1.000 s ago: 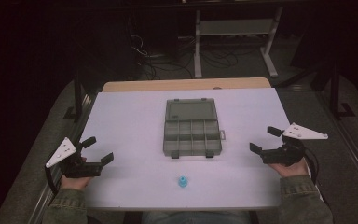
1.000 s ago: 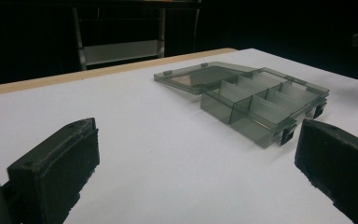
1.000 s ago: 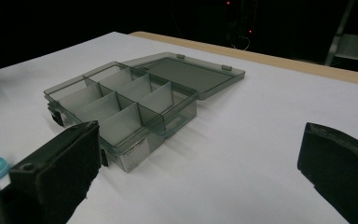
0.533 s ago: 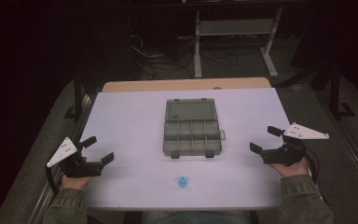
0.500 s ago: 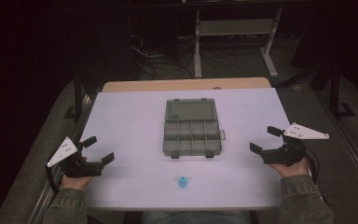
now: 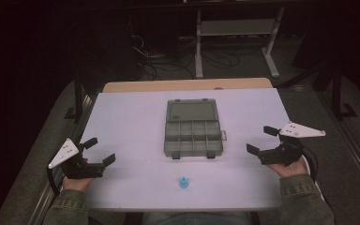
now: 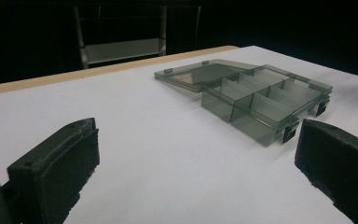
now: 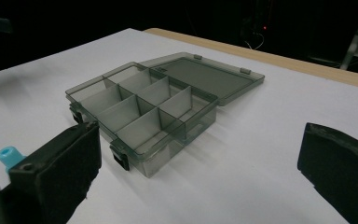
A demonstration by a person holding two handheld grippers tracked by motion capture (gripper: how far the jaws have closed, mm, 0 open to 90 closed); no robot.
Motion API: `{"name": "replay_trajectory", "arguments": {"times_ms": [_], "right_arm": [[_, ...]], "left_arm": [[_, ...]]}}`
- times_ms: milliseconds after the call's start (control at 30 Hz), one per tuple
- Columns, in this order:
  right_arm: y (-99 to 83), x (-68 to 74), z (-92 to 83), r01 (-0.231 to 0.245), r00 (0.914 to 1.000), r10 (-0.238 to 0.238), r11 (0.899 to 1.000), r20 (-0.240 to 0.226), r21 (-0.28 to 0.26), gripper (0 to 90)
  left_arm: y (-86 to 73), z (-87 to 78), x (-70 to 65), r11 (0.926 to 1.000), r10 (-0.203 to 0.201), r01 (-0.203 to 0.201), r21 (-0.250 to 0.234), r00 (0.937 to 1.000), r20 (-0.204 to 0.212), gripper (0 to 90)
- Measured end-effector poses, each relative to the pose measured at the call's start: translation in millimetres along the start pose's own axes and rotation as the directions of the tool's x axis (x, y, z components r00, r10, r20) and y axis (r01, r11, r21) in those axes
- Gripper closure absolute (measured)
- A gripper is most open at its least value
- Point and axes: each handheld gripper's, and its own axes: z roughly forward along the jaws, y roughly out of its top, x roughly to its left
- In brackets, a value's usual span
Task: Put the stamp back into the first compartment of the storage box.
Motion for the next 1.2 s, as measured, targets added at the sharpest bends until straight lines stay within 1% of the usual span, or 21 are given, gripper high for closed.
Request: {"name": "replay_trajectory", "arguments": {"times_ms": [200, 233, 267, 333, 367, 500, 600, 700, 833, 900, 933, 1000, 1200], "right_arm": [[6.2, 8.8, 6.2, 0.028, 0.9993, -0.028, 0.999, -0.026, 0.02, 0.0], [7.1, 10.0, 7.2, 0.032, 0.999, -0.032, 0.999, -0.032, 0.022, 0.0], [8.8, 12.0, 8.6, 0.041, 0.9984, -0.04, 0.999, -0.041, 0.031, 0.0], [9.7, 13.3, 9.7, 0.045, 0.998, -0.044, 0.998, -0.046, 0.032, 0.0], [11.6, 16.4, 11.6, 0.053, 0.9971, -0.05, 0.998, -0.057, 0.039, 0.0], [12.9, 20.7, 14.0, 0.062, 0.9957, -0.059, 0.997, -0.071, 0.045, 0.0], [14.3, 25.3, 16.7, 0.072, 0.9941, -0.067, 0.996, -0.086, 0.054, 0.0], [16.1, 29.0, 19.2, 0.07, 0.9919, -0.064, 0.996, -0.11, 0.055, 0.0], [18.3, 34.2, 23.4, 0.084, 0.9891, -0.075, 0.994, -0.127, 0.066, 0.0], [19.8, 38.0, 27.0, 0.095, 0.9863, -0.084, 0.993, -0.142, 0.071, 0.0], [19.8, 38.0, 27.0, 0.095, 0.9863, -0.084, 0.993, -0.142, 0.071, 0.0], [21.4, 42.1, 29.8, 0.111, 0.9829, -0.098, 0.99, -0.156, 0.081, 0.0], [23.3, 48.9, 36.1, 0.125, 0.9787, -0.108, 0.988, -0.175, 0.094, 0.0]], "left_arm": [[0.2, -0.4, -0.3, 1.0, -0.006, 0.006, -0.001, 1.0, 0.0, 0.0], [0.1, 0.2, -1.1, 0.9998, -0.016, 0.016, -0.009, 0.9999, 0.001, 0.0], [0.2, 0.5, -1.0, 0.9999, -0.012, 0.013, -0.01, 0.9999, 0.003, 0.0], [0.0, 0.7, -0.9, 0.9999, -0.008, 0.008, -0.009, 1.0, 0.002, 0.0], [0.0, 0.6, -1.0, 0.9999, -0.009, 0.009, -0.009, 1.0, 0.001, 0.0], [0.1, 0.2, -1.2, 0.9998, -0.017, 0.017, -0.009, 0.9999, -0.002, 0.0], [0.1, -0.1, -0.6, 1.0, -0.009, 0.009, -0.003, 0.9999, -0.004, 0.0], [0.3, 0.1, -1.1, 0.9999, -0.014, 0.014, -0.009, 0.9999, -0.003, 0.0], [0.6, -0.7, -1.3, 0.9999, -0.011, 0.011, -0.005, 0.9999, -0.005, 0.0], [0.7, -0.6, -1.4, 1.0, -0.008, 0.008, -0.005, 1.0, -0.005, 0.0], [0.6, -0.5, -1.5, 0.9999, -0.009, 0.009, -0.006, 1.0, -0.004, 0.0], [0.7, -0.1, -1.8, 0.9999, -0.009, 0.009, -0.009, 0.9999, -0.006, 0.0], [0.8, -0.8, -1.6, 1.0, -0.008, 0.008, -0.004, 0.9999, -0.007, 0.0]]}}
